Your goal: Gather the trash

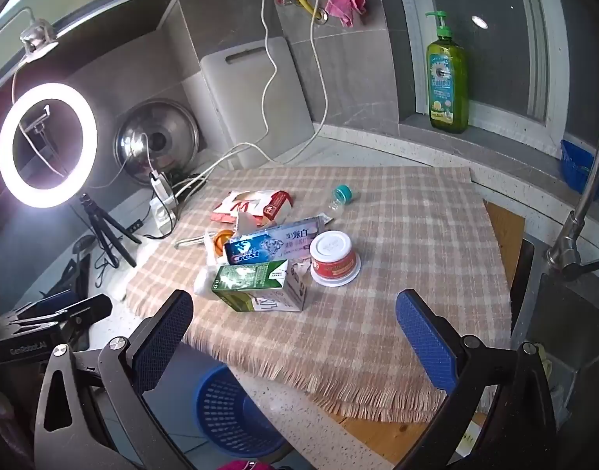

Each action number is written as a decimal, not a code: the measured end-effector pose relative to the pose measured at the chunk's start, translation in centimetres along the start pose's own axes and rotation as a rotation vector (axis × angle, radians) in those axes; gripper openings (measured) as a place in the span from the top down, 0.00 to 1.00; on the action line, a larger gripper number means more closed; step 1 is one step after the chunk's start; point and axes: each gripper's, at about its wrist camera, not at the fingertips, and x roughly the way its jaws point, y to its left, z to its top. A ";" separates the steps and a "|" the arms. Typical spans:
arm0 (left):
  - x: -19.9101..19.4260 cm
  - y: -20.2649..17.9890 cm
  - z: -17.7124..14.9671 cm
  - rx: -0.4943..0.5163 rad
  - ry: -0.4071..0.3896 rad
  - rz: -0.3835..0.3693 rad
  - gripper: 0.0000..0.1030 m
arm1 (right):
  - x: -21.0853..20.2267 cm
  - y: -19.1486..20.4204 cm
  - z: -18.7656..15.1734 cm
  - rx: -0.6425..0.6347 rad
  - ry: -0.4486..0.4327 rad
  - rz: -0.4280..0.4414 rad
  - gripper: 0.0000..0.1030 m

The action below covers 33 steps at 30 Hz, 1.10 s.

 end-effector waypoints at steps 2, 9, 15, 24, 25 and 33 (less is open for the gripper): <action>0.0 0.0 0.0 0.000 0.001 0.003 0.00 | 0.1 -0.1 0.0 -0.001 -0.005 0.003 0.01; 0.0 0.1 0.0 -0.002 0.002 0.001 0.00 | 0.3 -0.3 0.0 0.011 0.008 0.017 0.01; 0.0 0.2 0.0 -0.004 0.007 -0.006 0.00 | 0.6 -0.6 0.4 0.025 0.019 0.014 0.01; 0.4 -0.2 0.2 -0.006 0.012 -0.008 0.00 | 0.8 -0.3 0.4 0.027 0.028 0.019 0.01; 0.4 -0.3 0.2 -0.006 0.013 -0.008 0.00 | 0.8 -0.2 0.3 0.027 0.029 0.020 0.01; 0.5 -0.2 0.3 -0.007 0.015 -0.010 0.00 | 1.1 -0.3 0.4 0.044 0.039 0.041 0.01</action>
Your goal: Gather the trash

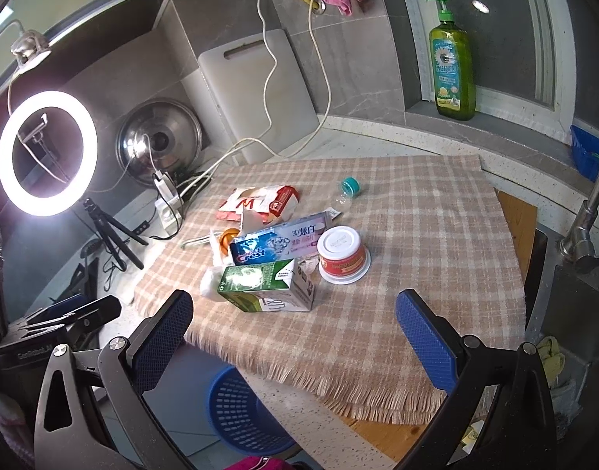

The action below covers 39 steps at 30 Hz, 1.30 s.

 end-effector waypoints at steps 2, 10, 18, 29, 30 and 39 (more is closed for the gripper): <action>0.0 0.0 0.0 -0.001 0.000 -0.002 0.00 | 0.0 0.0 0.0 -0.001 0.001 0.003 0.01; 0.0 0.0 0.0 -0.002 0.001 -0.002 0.00 | 0.1 0.2 -0.1 0.000 0.011 0.017 0.01; 0.1 0.1 0.0 -0.005 0.002 -0.006 0.00 | 0.1 0.2 0.1 0.005 0.016 0.027 0.01; 0.9 -0.5 -0.4 -0.021 0.006 -0.028 0.00 | 0.2 0.5 -0.1 0.001 0.023 0.040 0.01; 0.9 -0.4 -0.4 -0.021 0.007 -0.027 0.00 | 0.2 0.5 -0.1 0.002 0.023 0.039 0.01; 0.9 -0.5 -0.5 -0.022 0.008 -0.028 0.00 | 0.2 0.6 0.0 0.002 0.023 0.040 0.01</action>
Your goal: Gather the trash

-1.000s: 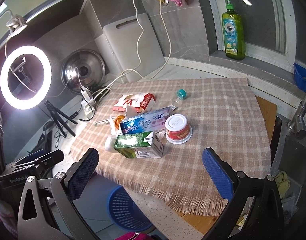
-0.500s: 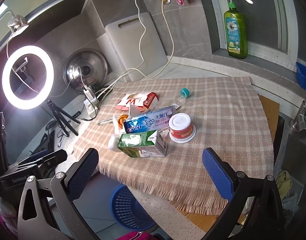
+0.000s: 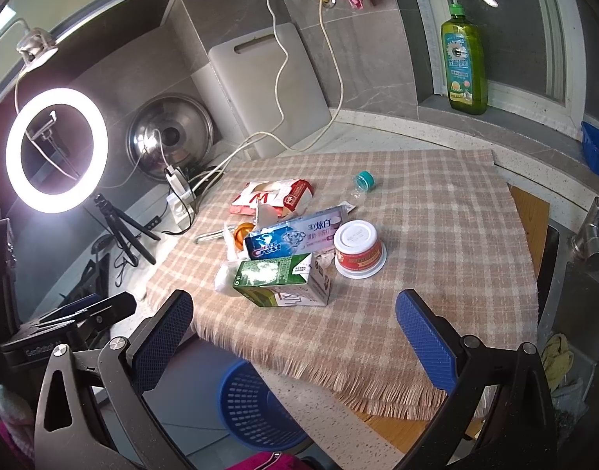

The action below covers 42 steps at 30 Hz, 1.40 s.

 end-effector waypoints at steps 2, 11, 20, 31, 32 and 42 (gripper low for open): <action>0.0 0.0 0.0 -0.002 0.001 0.000 0.00 | 0.0 -0.1 0.1 0.001 0.002 0.000 0.01; 0.0 0.2 0.1 -0.002 0.004 -0.001 0.00 | 0.1 0.1 -0.1 0.003 0.005 0.008 0.01; 0.6 0.2 -0.7 -0.006 0.021 0.004 0.00 | 0.6 -0.5 0.0 0.011 0.021 0.013 0.01; 3.2 2.5 0.3 -0.076 0.069 0.002 0.00 | 1.8 -2.7 0.6 0.007 -0.007 -0.045 0.01; 3.6 2.8 0.4 -0.092 0.080 -0.004 0.00 | 2.0 -3.0 0.7 0.009 -0.007 -0.046 0.01; 8.2 3.5 1.5 -0.180 0.182 -0.092 0.10 | 6.0 -6.9 2.0 0.092 0.116 0.005 0.01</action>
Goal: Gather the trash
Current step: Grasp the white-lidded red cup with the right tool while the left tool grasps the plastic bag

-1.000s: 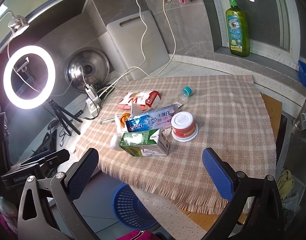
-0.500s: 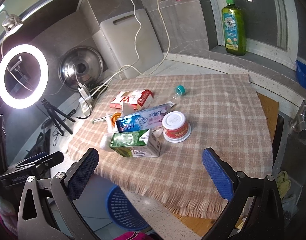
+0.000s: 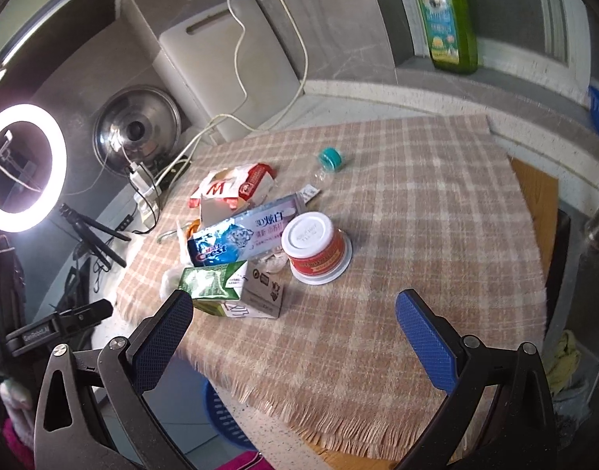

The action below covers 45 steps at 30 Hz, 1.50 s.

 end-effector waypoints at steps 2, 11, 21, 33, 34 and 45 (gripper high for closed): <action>0.9 -0.3 0.3 0.000 0.020 -0.010 0.16 | 0.9 -0.6 0.4 0.018 0.021 0.015 0.01; 3.9 -1.0 1.4 -0.002 0.074 -0.043 0.32 | 5.0 -1.9 1.5 0.039 0.100 0.045 0.01; 5.9 -0.7 2.6 -0.010 0.100 -0.052 0.44 | 8.5 -0.8 2.7 -0.049 0.129 0.004 0.05; 6.8 0.1 3.4 -0.019 0.096 -0.050 0.51 | 12.1 0.4 3.5 -0.133 0.170 -0.071 0.12; 6.9 0.0 3.4 -0.020 0.098 -0.052 0.51 | 12.3 0.4 3.4 -0.135 0.173 -0.077 0.12; 7.5 -0.4 3.4 -0.034 0.119 -0.081 0.51 | 12.5 1.1 4.0 -0.144 0.171 -0.056 0.13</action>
